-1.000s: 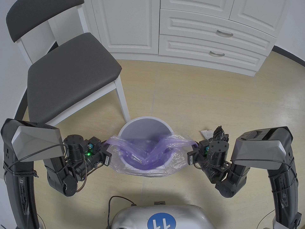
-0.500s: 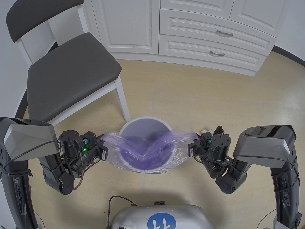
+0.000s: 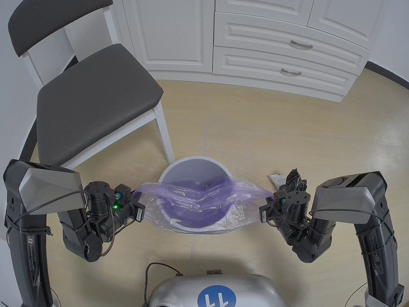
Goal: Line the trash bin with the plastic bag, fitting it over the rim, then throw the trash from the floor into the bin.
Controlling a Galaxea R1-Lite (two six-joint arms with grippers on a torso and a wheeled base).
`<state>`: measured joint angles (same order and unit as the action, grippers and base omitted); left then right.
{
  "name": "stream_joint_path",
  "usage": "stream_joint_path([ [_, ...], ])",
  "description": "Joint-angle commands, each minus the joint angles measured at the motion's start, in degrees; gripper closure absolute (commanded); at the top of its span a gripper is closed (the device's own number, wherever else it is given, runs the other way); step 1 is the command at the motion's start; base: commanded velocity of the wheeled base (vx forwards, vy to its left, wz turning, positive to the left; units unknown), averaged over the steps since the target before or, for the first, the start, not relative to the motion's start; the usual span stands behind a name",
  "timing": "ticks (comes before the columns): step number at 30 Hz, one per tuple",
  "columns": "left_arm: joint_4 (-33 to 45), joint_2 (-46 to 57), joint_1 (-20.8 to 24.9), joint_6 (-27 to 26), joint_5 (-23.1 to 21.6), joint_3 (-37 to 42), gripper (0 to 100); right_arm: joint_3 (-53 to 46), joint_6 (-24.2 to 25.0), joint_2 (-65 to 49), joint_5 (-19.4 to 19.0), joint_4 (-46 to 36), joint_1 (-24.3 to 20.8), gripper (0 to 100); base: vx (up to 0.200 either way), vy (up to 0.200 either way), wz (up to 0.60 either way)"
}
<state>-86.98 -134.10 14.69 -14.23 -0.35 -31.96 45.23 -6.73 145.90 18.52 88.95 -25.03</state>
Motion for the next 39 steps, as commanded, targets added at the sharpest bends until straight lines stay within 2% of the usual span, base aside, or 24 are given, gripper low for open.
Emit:
stream_joint_path([
  [1, 0.0, -1.8, -0.5, -0.4, 0.0, -0.5, 100, -0.8, -0.7, 1.8, -0.4, 1.0, 0.7, 100, 0.000, 0.000, 0.00],
  [9, 0.0, -2.0, -2.3, -3.0, 0.0, -0.4, 100, -2.7, -2.9, 2.8, -3.8, 1.0, 1.8, 100, 0.000, 0.000, 0.00],
  [18, -0.5, -1.6, -2.5, -3.3, 0.0, -0.3, 100, -3.4, -2.9, 2.2, -3.9, 1.0, 1.2, 100, 0.000, 0.000, 0.00],
  [28, -0.7, 0.3, -1.7, -4.1, 0.1, 1.4, 100, -8.1, -2.7, -2.0, -4.1, 1.0, -1.8, 100, 0.000, 0.000, 0.00],
  [29, -0.7, 0.3, -1.8, -4.1, 0.0, 1.4, 100, -8.2, -2.7, -2.1, -4.1, 1.0, -1.8, 0, 0.000, 0.000, 0.00],
  [32, -0.7, 0.4, -1.7, -4.5, 0.1, 1.5, 100, -8.6, -2.0, -3.6, -5.2, 1.0, -1.6, 0, 0.000, 0.000, 0.00],
  [34, -0.7, 0.7, -1.7, -4.5, 0.1, 1.5, 100, -10.6, -1.4, -4.9, -7.8, 1.0, -0.8, 0, 0.000, 0.000, 0.00],
  [35, -0.7, 0.9, -1.7, -4.5, 0.1, 1.6, 100, -13.7, -1.4, -6.3, -11.7, 1.0, 0.5, 0, 0.000, 0.000, 0.00],
  [36, -0.7, 0.9, -1.8, -4.5, 0.1, 1.6, 100, -14.5, -1.4, -6.9, -13.2, 1.0, 0.9, 0, 0.000, 0.000, 0.00],
  [37, -0.7, 0.9, -1.7, -4.5, 0.1, 1.6, 100, -16.1, -1.4, -7.9, -16.5, 1.0, 1.7, 0, 0.000, 0.000, 0.00],
  [39, -0.7, 0.9, -1.7, -4.5, 0.1, 1.6, 100, -19.1, -1.1, -10.3, -24.9, 1.0, 3.8, 0, 0.000, 0.000, 0.00],
])
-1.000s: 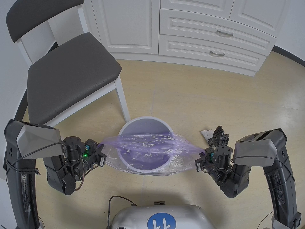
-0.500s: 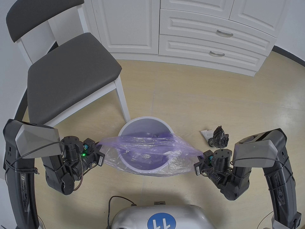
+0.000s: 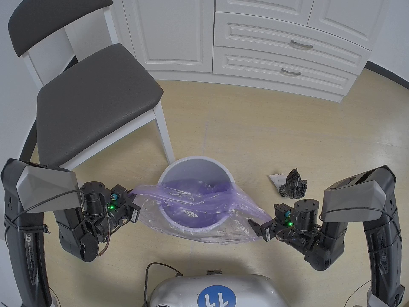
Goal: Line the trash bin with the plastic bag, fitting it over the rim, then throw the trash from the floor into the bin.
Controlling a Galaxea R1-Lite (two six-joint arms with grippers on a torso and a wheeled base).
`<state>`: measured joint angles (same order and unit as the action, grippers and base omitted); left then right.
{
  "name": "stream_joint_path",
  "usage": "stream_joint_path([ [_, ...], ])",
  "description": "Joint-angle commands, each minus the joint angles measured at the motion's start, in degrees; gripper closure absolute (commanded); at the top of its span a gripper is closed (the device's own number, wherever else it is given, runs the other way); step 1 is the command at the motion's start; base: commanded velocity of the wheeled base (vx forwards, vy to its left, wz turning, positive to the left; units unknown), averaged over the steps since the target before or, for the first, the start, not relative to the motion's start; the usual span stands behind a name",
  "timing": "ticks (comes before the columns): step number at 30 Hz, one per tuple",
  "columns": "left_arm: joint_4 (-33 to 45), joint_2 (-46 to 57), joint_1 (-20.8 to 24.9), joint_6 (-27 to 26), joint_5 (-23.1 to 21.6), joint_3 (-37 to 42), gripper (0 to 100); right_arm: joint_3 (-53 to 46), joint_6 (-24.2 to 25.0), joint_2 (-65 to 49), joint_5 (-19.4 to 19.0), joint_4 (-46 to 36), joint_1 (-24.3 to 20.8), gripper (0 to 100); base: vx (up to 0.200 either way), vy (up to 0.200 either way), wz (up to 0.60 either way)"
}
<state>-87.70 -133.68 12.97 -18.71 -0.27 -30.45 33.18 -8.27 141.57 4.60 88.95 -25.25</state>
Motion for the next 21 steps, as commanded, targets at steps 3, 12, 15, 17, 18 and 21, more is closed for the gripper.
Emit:
stream_joint_path([
  [3, 0.0, 0.4, 0.0, -0.1, 0.1, 0.1, 100, -9.1, 1.8, -8.2, -19.3, 1.0, 6.7, 0, 0.000, 0.000, 0.00],
  [12, 0.0, 0.4, -0.1, -0.1, 0.2, 0.2, 100, -11.9, 6.3, -12.0, -30.4, 1.0, 11.4, 0, 0.000, 0.000, 0.00],
  [15, 0.0, 0.4, -0.1, -0.1, 0.2, 0.4, 100, -12.1, 6.3, -12.1, -31.4, 1.0, 11.8, 0, 0.000, 0.000, 0.00],
  [17, 0.0, 0.4, -0.1, -0.1, 0.2, 0.5, 100, -13.0, 6.3, -12.8, -36.5, 1.0, 14.2, 0, 0.000, 0.000, 0.00],
  [18, 0.0, 0.4, -0.1, -0.2, 0.2, 0.5, 100, -13.1, 6.3, -12.8, -37.4, 1.0, 14.5, 0, 0.000, 0.000, 0.00],
  [21, 0.0, 0.2, -0.3, -1.1, 0.2, 0.6, 100, -13.4, 6.2, -12.9, -40.0, 1.0, 15.9, 0, 0.000, 0.000, 0.00],
])
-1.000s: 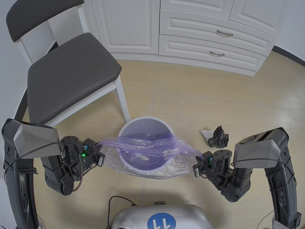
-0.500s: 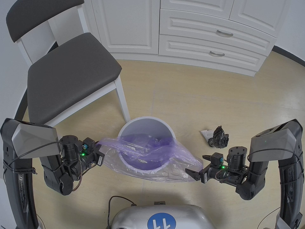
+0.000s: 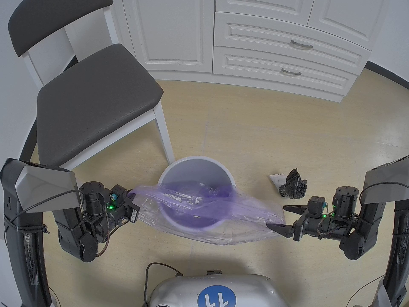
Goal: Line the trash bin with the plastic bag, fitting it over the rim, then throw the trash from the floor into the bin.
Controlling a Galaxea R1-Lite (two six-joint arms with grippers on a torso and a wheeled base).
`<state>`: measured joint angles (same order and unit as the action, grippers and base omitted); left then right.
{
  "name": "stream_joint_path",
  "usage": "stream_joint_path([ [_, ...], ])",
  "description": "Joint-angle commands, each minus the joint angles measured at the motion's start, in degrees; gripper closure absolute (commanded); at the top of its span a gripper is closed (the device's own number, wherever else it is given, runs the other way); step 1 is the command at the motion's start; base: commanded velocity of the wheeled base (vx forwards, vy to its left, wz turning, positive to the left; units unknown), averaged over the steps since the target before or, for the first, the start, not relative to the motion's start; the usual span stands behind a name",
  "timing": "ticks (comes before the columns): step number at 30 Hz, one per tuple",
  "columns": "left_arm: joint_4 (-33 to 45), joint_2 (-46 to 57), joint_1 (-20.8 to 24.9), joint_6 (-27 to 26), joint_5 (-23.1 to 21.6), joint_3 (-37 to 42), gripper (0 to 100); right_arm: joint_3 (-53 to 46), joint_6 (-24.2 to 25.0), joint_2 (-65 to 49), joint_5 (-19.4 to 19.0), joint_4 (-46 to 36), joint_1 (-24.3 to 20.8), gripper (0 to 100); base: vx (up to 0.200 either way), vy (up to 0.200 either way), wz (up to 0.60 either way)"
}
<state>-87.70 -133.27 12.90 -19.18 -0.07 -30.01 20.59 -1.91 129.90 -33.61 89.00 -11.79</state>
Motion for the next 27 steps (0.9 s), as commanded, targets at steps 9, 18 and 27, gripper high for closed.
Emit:
stream_joint_path([
  [9, 0.2, -0.4, -0.8, -1.2, 0.0, 0.5, 100, -2.2, -0.6, -2.8, -5.2, 1.0, 4.3, 0, 0.000, 0.000, 0.00],
  [18, 0.6, -0.4, -1.4, -1.9, 0.0, 0.7, 100, -2.7, -0.8, -4.3, -8.0, 1.0, 6.7, 0, 0.000, 0.000, 0.00],
  [27, 0.0, 0.9, -0.5, -1.9, 0.1, 1.2, 100, -0.7, -0.6, -5.7, -5.8, 1.0, 5.0, 0, 0.000, 0.000, 0.00],
])
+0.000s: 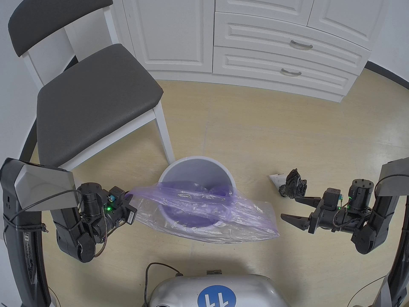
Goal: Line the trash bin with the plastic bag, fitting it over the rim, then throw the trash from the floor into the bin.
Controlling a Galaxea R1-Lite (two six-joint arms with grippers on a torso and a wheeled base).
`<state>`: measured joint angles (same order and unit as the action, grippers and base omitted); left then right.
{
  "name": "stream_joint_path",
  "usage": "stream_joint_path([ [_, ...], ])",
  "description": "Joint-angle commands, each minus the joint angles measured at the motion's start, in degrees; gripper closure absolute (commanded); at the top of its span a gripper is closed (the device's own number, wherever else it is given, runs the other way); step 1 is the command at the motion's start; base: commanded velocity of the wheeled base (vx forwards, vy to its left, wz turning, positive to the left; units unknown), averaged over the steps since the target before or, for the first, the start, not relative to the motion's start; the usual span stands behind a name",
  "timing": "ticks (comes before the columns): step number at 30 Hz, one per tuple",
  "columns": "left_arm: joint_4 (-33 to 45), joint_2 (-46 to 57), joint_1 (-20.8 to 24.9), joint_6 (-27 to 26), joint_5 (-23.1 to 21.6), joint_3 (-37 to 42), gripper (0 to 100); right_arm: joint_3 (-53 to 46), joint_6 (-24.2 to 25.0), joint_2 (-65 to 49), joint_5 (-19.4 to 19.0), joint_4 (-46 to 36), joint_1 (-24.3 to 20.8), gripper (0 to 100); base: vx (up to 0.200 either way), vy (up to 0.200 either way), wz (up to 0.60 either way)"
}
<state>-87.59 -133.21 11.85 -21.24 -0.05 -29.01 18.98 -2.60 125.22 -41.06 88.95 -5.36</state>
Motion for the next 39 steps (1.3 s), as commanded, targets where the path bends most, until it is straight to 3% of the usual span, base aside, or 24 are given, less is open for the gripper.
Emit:
stream_joint_path([
  [1, -0.1, 1.2, 0.7, 0.3, 0.0, 0.3, 100, 1.1, 0.2, -1.6, 4.2, 1.0, -2.7, 0, 0.000, 0.000, 0.00],
  [3, -0.1, 1.6, 1.1, 0.5, 0.1, 0.4, 100, 1.7, 0.3, -2.3, 9.8, 1.0, -4.9, 0, 0.000, 0.000, 0.00],
  [7, -0.1, 2.6, 2.2, 0.9, 0.2, 0.4, 100, 4.2, 0.1, -2.7, 31.8, 1.0, -14.6, 0, 0.000, 0.000, 0.00],
  [10, -0.1, 2.6, 2.3, 1.3, 1.1, -0.1, 100, 6.3, -0.2, -2.4, 44.5, 1.0, -21.3, 0, 0.000, 0.000, 0.00],
  [11, -0.1, 2.6, 2.3, 1.5, 1.3, -0.2, 100, 6.5, -0.3, -2.4, 46.2, 1.0, -22.3, 0, 0.000, 0.000, 0.00],
  [13, -0.1, 2.5, 2.3, 3.7, 1.7, -0.9, 100, 6.8, -1.4, -2.2, 55.2, 1.0, -28.9, 0, 0.000, 0.000, 0.00],
  [16, -0.1, 3.0, 2.7, 5.0, 1.7, -1.3, 100, 6.8, -2.9, -2.3, 61.8, 1.0, -34.4, 0, 0.000, 0.000, 0.00],
  [19, -0.1, 4.0, 2.9, 5.2, 1.6, -1.0, 100, 6.6, -3.4, -2.4, 65.1, 1.0, -37.3, 0, 0.000, 0.000, 0.00],
  [25, -0.1, 3.7, 3.0, 5.5, 1.5, -0.9, 100, 6.2, -3.8, -1.4, 65.5, 1.0, -37.8, 0, 0.000, 0.000, 0.00],
  [26, -0.1, 3.7, 3.0, 5.6, 1.3, -0.6, 0, 6.2, -3.8, -0.9, 65.6, 1.0, -37.8, 0, 0.000, 0.000, 0.00],
  [39, 0.8, 8.1, 2.0, 6.4, -3.5, 4.3, 0, 6.2, -3.9, -0.9, 65.9, 1.0, -37.8, 0, 0.000, 0.000, 0.00],
])
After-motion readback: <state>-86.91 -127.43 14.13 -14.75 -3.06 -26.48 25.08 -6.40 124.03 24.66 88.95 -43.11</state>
